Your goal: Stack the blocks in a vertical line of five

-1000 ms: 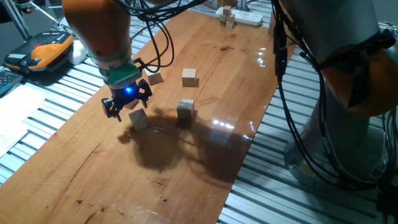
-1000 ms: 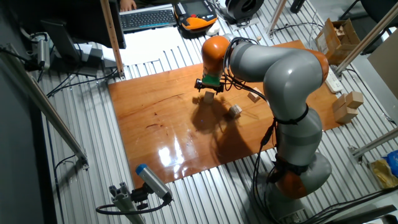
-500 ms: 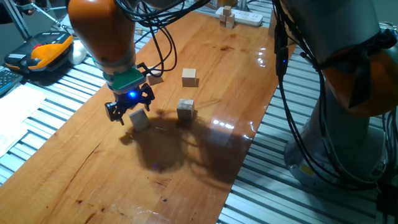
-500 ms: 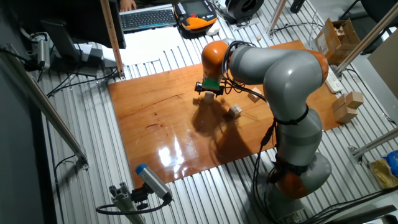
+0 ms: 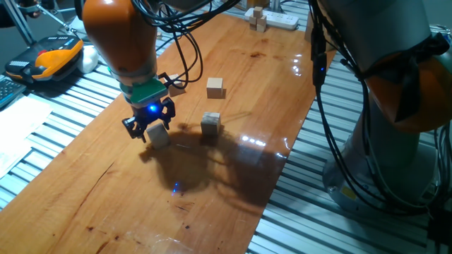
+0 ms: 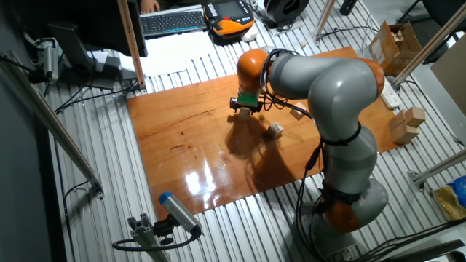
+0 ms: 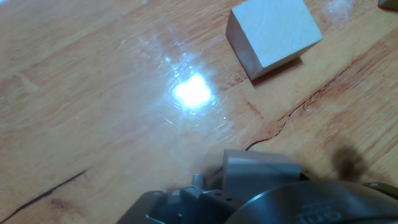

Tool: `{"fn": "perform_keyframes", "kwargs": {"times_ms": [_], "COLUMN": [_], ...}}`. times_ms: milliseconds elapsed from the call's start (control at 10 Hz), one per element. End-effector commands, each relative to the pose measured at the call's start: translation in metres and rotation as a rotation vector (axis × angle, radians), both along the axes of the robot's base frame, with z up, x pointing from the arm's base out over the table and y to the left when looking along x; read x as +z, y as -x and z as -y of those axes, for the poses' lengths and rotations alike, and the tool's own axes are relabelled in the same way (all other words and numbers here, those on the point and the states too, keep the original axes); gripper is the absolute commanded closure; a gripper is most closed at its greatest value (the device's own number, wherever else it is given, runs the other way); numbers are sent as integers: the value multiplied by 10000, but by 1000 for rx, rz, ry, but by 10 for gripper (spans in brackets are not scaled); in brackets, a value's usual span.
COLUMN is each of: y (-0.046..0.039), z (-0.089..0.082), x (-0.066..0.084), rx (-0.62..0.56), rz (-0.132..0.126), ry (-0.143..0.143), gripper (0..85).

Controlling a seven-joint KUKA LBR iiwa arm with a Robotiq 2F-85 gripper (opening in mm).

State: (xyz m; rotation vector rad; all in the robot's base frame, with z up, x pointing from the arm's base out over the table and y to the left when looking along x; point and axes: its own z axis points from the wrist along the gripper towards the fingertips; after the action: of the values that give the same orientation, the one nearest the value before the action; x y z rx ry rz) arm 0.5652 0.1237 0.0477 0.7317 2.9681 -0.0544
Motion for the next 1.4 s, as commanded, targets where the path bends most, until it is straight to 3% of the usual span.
{"fn": "perform_keyframes", "kwargs": {"times_ms": [0, 1300], "y": [3, -7], "z": [1, 44], "x": [-4, -29], "rx": [-5, -18], "rz": [0, -2], "ry": [3, 11], "gripper": [170, 170]}}
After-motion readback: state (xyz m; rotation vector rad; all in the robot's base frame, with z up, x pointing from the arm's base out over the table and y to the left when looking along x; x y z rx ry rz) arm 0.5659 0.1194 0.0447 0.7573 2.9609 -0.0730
